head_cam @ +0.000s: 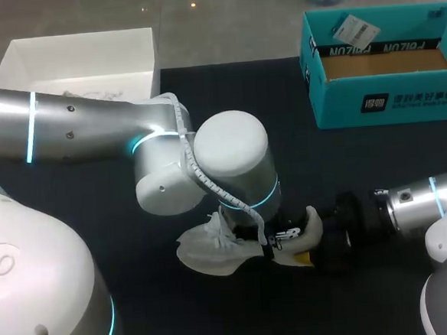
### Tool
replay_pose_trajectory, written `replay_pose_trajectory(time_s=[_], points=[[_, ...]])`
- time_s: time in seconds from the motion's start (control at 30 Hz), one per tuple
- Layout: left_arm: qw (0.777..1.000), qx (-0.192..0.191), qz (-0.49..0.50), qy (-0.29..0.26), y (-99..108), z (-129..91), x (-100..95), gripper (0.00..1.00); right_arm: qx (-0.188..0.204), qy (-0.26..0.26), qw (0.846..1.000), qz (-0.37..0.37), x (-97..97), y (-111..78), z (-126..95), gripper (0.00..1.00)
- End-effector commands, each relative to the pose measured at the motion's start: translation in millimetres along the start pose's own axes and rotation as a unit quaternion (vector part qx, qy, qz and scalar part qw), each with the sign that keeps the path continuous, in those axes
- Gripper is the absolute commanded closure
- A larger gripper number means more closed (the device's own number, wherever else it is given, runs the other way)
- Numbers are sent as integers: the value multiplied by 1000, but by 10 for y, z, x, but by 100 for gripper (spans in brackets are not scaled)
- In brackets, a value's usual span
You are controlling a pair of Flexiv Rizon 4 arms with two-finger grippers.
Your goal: Take the shoe out of the shoebox, open the shoe tongue, remove and reinsert the insole, then place the shoe into the shoebox
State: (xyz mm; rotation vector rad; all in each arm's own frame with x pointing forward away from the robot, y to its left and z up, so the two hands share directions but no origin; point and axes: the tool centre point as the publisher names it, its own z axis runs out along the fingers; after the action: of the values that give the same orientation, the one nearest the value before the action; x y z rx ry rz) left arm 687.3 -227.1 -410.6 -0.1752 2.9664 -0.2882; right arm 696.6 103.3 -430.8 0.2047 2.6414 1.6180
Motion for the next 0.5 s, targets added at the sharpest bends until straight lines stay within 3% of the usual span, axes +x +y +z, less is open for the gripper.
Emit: replay_pose_trajectory(time_s=[0.03, 0.5], points=[[1000, 16, -5, 13, 89, -160, -118, 100, 3, 0, 1000, 0, 13, -4, 6, 100], [991, 108, -23, 80, 143, -686, -202, 100, 3, 0, 1000, 0, 13, -4, 6, 100]])
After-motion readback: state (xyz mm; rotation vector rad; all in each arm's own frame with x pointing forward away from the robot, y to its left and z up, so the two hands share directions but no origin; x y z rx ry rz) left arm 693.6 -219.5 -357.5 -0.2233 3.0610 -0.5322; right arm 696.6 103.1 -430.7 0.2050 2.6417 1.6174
